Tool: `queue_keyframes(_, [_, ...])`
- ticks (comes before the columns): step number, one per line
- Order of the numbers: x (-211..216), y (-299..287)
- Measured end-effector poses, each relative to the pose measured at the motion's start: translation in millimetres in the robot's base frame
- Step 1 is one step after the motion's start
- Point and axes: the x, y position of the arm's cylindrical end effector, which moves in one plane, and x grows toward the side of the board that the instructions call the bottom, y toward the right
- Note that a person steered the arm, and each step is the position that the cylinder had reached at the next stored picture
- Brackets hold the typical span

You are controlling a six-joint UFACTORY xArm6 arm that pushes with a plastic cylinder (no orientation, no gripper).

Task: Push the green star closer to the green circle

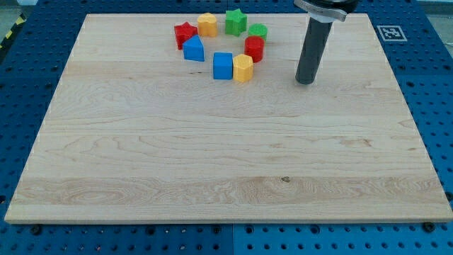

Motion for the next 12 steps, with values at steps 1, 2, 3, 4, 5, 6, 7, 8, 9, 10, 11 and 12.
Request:
queue_keyframes(1, [0, 0])
queue_keyframes(2, [4, 7])
queue_keyframes(3, [-17, 43])
queue_keyframes(4, [-77, 39])
queue_keyframes(5, [-105, 4])
queue_keyframes(6, [-107, 4])
queue_keyframes(7, [-128, -15])
queue_keyframes(8, [-149, -54])
queue_keyframes(9, [-178, -82])
queue_keyframes(10, [-188, -109])
queue_keyframes(11, [-185, -147])
queue_keyframes(12, [-172, -144])
